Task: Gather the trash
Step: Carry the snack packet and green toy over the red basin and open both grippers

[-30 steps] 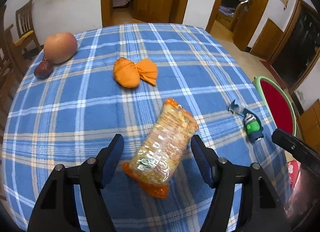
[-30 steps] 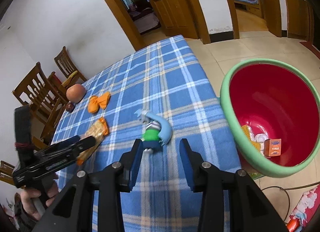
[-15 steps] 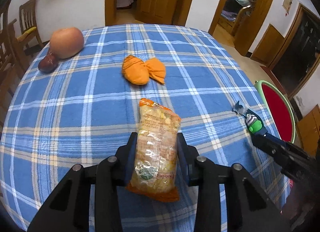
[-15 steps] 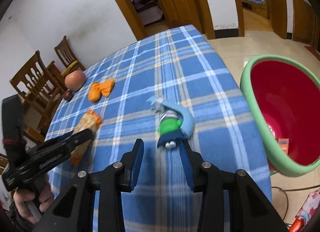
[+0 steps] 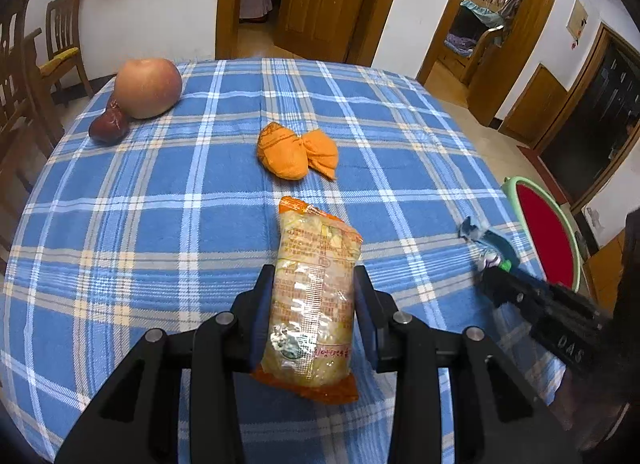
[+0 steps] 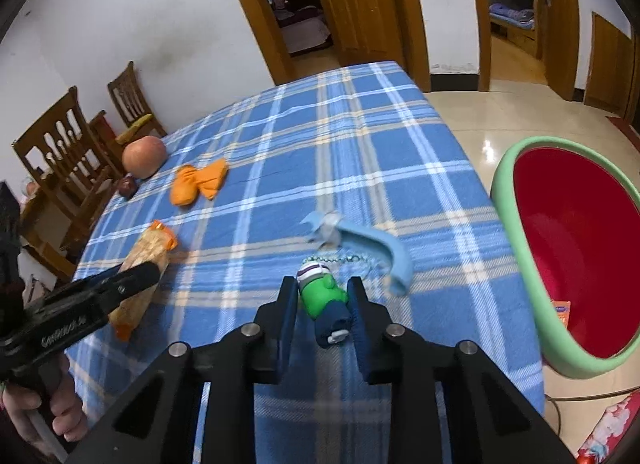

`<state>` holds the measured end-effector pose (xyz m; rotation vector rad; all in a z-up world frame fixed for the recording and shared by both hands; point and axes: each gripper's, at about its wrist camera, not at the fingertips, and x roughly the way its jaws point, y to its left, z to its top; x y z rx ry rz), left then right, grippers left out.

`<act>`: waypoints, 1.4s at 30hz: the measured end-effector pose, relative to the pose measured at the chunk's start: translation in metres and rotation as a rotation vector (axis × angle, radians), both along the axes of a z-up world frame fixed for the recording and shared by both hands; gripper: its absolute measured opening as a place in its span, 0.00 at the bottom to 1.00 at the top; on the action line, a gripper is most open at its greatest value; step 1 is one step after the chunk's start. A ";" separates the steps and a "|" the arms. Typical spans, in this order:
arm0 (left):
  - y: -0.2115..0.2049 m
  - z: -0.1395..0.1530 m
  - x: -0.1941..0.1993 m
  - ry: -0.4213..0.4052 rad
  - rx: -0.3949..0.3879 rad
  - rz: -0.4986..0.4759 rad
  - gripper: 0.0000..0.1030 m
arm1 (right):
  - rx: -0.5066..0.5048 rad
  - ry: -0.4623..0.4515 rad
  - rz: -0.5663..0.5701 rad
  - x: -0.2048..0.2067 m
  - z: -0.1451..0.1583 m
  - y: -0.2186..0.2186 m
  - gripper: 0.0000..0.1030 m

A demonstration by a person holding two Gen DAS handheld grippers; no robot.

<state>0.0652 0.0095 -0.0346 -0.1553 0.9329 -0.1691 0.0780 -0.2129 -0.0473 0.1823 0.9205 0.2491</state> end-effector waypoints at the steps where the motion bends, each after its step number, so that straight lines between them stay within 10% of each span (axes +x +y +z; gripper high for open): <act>1: 0.000 0.003 -0.002 -0.004 -0.005 -0.001 0.37 | 0.012 0.000 0.005 -0.002 0.001 0.001 0.27; 21: -0.088 0.047 0.009 -0.050 -0.067 -0.188 0.37 | 0.060 -0.108 -0.196 -0.037 0.052 -0.095 0.27; 42: -0.224 0.037 0.050 -0.028 -0.041 -0.372 0.37 | 0.024 -0.036 -0.439 -0.020 0.020 -0.207 0.27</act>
